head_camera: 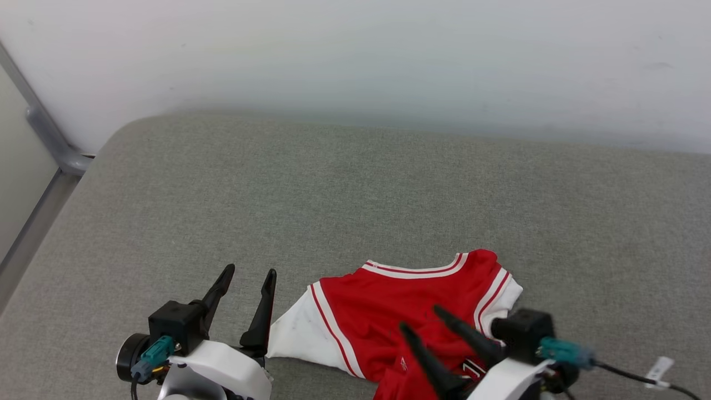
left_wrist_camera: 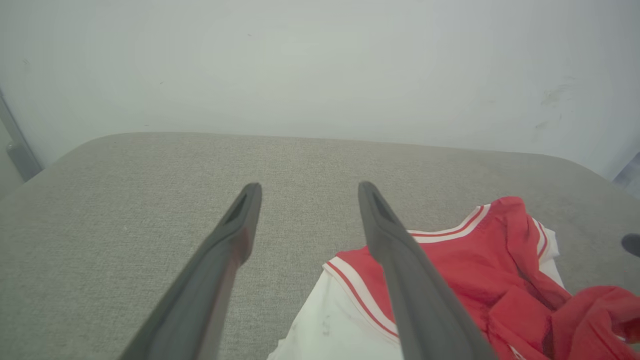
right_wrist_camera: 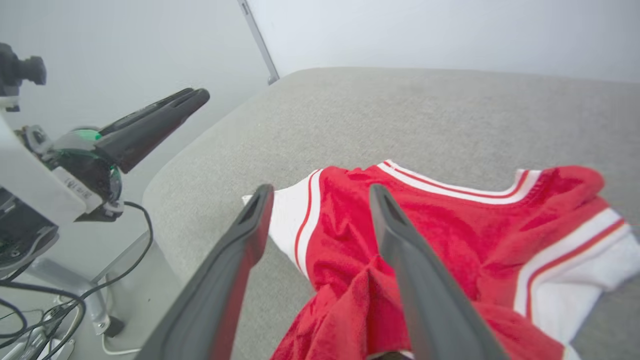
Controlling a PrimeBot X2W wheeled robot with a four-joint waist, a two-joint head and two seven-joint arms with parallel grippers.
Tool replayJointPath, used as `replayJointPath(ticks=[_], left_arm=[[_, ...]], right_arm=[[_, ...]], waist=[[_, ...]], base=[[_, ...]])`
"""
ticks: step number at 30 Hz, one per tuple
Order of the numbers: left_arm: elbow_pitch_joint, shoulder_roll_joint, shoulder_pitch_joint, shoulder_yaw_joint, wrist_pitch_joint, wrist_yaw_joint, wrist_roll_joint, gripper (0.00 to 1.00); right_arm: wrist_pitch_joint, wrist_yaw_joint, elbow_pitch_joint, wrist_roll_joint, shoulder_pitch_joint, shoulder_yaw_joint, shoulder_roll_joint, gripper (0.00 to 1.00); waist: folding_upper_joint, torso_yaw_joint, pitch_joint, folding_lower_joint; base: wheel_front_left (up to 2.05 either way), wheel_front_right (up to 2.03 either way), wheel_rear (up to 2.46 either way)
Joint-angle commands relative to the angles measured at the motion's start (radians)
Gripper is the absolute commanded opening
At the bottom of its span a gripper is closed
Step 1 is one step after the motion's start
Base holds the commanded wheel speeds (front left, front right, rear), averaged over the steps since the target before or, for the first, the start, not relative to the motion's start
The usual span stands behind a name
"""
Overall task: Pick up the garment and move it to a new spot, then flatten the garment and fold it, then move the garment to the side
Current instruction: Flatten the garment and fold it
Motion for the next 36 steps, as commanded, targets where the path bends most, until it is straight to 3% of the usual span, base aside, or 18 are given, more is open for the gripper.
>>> replayJointPath(ticks=[1, 8, 15, 21, 34, 35, 36], left_arm=[[0.000, 0.000, 0.005, -0.001, -0.005, 0.002, 0.006, 1.00], [0.007, -0.006, 0.001, 0.003, -0.015, 0.001, -0.002, 1.00], [0.012, -0.013, -0.019, 0.003, -0.023, -0.007, -0.005, 1.00], [0.021, -0.026, -0.050, 0.002, -0.033, -0.024, -0.004, 1.00], [0.050, -0.051, -0.092, 0.007, -0.049, -0.057, 0.004, 1.00], [0.054, -0.052, -0.092, 0.009, -0.048, -0.057, 0.005, 1.00], [0.057, -0.053, -0.093, 0.011, -0.049, -0.059, 0.006, 1.00]], right_arm=[[-0.019, -0.001, 0.004, -0.014, -0.005, -0.031, 0.002, 1.00], [0.028, -0.001, 0.037, -0.070, -0.004, -0.244, 0.007, 1.00], [0.265, -0.001, 0.086, -0.099, -0.003, -0.405, -0.029, 1.00], [0.412, -0.001, 0.128, -0.080, -0.057, -0.384, -0.050, 1.00], [0.511, -0.001, 0.341, -0.056, -0.185, -0.231, -0.075, 1.00], [0.525, 0.000, 0.354, -0.052, -0.183, -0.219, -0.075, 0.78], [0.537, 0.000, 0.365, -0.042, -0.181, -0.215, -0.073, 0.33]], waist=[[0.0000, -0.002, -0.002, 0.0000], [0.0000, -0.006, -0.001, 0.0000], [0.0000, -0.007, 0.024, 0.0000], [0.0000, 0.002, 0.070, 0.0000], [0.0000, 0.035, 0.151, 0.0000], [0.0000, 0.037, 0.153, 0.0000], [0.0000, 0.039, 0.155, 0.0000]], base=[[0.00, 0.00, 0.00], [0.00, 0.00, 0.00], [0.00, 0.00, 0.00], [0.00, 0.00, 0.00], [0.00, 0.00, 0.00], [0.00, 0.00, 0.00], [0.00, 0.00, 0.00]])
